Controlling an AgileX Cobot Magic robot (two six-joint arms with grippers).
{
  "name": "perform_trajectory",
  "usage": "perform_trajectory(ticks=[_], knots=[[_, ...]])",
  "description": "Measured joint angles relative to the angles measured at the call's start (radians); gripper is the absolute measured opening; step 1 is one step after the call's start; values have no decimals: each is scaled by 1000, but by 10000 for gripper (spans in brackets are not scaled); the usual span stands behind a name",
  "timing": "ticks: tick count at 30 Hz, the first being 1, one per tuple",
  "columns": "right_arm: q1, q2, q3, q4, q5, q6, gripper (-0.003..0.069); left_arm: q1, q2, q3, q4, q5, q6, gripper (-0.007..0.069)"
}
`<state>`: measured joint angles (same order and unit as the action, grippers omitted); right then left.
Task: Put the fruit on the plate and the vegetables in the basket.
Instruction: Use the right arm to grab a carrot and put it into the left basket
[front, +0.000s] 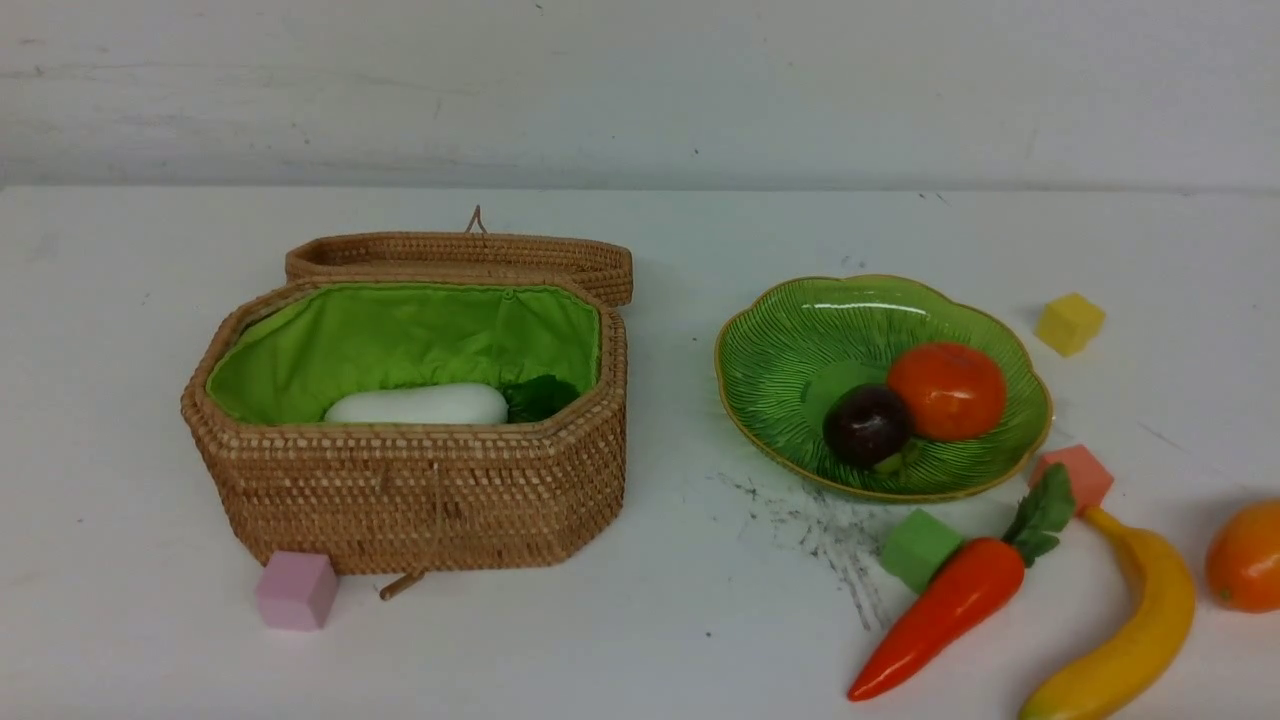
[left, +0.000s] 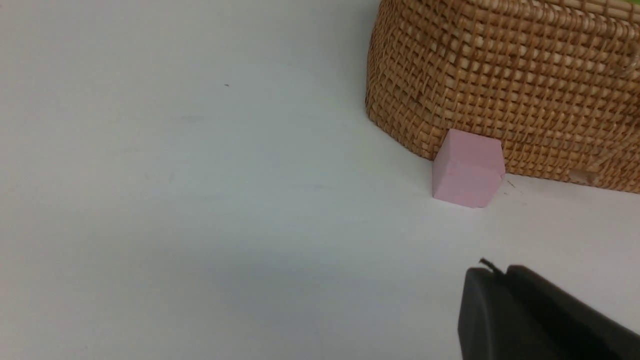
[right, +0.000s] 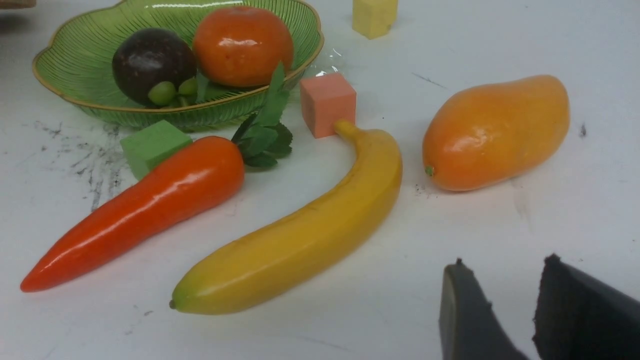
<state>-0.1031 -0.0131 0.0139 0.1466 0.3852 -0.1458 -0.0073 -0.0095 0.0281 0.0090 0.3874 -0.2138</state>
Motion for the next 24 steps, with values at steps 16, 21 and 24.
perform_trajectory(ticks=[16,21,24], knots=[[0,0,12,257,-399,0,238,0,0,0,0,0,0,35],[0,0,12,359,-519,4,238,0,0,0,-1,0,0,39],[0,0,-6,401,-521,37,238,0,0,0,-1,0,0,40]])
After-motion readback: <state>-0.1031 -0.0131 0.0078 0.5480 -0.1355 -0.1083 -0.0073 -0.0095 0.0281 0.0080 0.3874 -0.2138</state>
